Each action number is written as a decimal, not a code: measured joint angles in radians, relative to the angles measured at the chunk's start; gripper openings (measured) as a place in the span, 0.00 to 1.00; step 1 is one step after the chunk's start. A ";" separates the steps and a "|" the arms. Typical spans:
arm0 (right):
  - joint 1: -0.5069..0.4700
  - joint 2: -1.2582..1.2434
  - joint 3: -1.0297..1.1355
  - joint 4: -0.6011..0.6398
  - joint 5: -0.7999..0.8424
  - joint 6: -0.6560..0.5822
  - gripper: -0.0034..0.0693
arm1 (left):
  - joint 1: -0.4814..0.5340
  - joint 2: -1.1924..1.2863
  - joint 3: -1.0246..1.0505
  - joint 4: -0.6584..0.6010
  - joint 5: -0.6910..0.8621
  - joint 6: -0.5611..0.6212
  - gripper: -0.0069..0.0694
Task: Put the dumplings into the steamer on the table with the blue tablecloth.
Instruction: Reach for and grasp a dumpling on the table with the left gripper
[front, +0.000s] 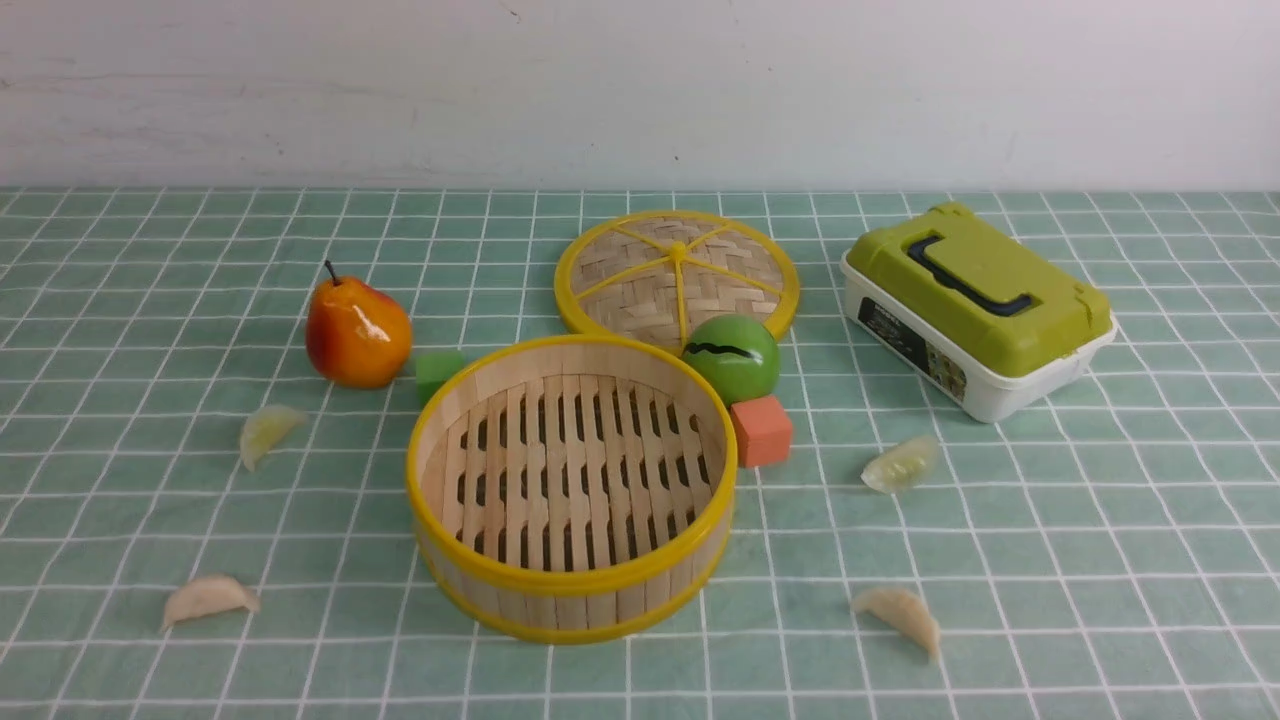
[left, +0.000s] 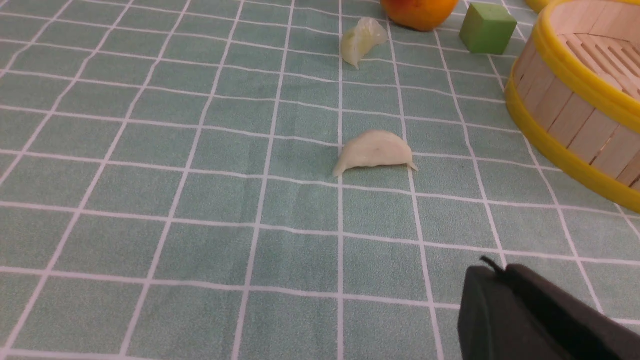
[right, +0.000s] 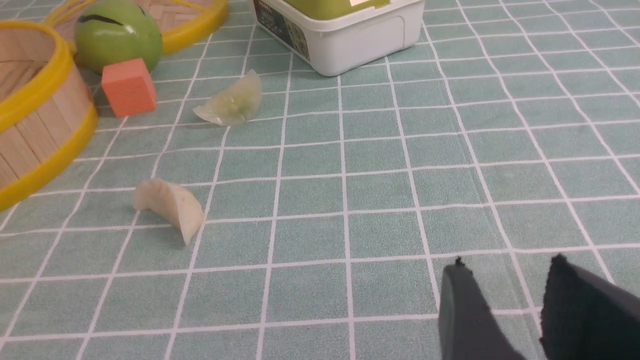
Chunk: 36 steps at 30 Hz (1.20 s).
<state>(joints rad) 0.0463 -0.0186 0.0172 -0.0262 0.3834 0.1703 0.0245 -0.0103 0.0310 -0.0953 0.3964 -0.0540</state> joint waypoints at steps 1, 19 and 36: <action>0.000 0.000 0.000 0.000 0.000 0.000 0.38 | 0.000 0.000 0.000 0.000 0.000 0.000 0.11; 0.000 0.000 0.000 0.000 0.000 0.000 0.38 | 0.000 0.000 0.000 0.000 0.000 0.000 0.11; 0.000 0.000 0.000 -0.014 -0.004 0.000 0.38 | 0.000 0.000 0.000 0.022 -0.065 0.001 0.12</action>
<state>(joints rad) 0.0463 -0.0186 0.0172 -0.0406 0.3792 0.1703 0.0245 -0.0103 0.0310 -0.0735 0.3317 -0.0531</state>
